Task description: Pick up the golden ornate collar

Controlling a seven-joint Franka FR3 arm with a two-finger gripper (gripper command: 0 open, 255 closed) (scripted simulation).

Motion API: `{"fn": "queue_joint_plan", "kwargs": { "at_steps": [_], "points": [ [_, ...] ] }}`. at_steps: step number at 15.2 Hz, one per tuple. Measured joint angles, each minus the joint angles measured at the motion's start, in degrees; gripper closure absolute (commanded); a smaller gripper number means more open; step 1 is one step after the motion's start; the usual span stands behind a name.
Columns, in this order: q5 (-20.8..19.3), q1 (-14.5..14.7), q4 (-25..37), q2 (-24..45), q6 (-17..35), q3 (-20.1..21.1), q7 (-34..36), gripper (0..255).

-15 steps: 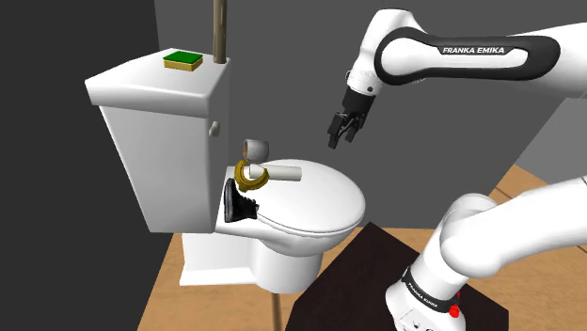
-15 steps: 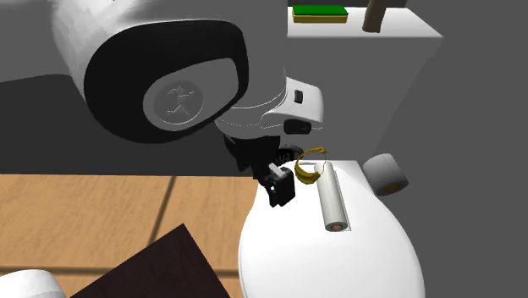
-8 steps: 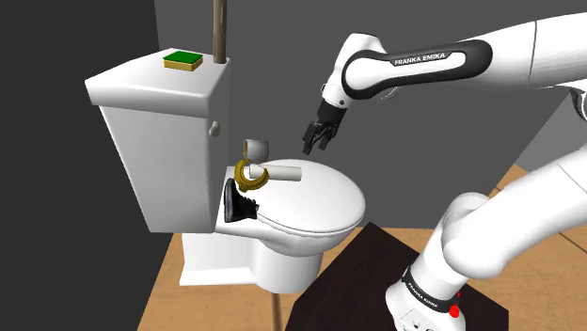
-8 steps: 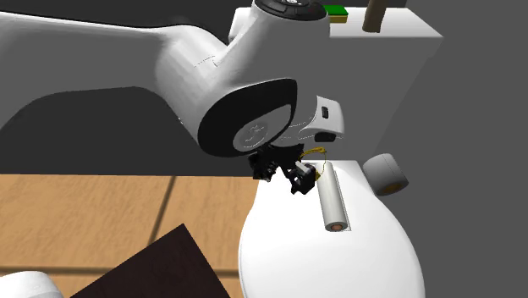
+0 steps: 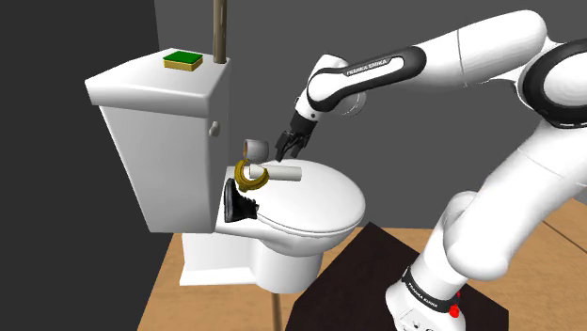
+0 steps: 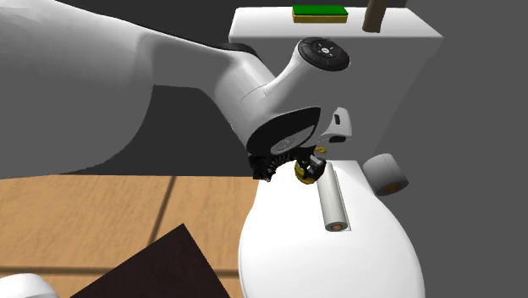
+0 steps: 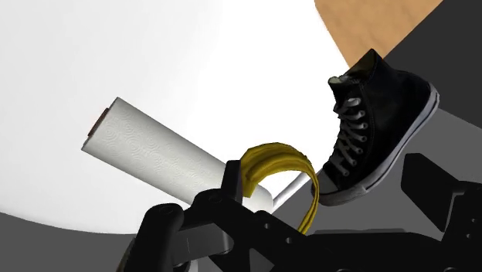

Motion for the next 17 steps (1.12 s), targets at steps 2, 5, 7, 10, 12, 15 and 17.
{"fn": "queue_joint_plan", "kwargs": {
  "at_steps": [2, 5, 7, 10, 12, 15, 17],
  "points": [
    [3.24, 0.71, 2.31, 4.26, 2.15, -0.31, -3.02, 0],
    [8.5, 1.27, 6.92, 11.31, 4.63, -0.21, -7.83, 0],
    [11.6, 1.61, 10.43, 15.55, 5.56, 0.53, -10.01, 0],
    [16.32, 1.1, 14.67, 21.2, 6.88, 1.7, -14.47, 0],
    [17.53, 1.03, 16.42, 23.12, 7.14, 2.23, -15.37, 0],
    [18.86, 0.75, 16.94, 25.08, 8.4, 2.67, -16.84, 0],
    [19.63, 0.59, 16.93, 26.15, 9.33, 2.92, -17.75, 0]
  ]
}}
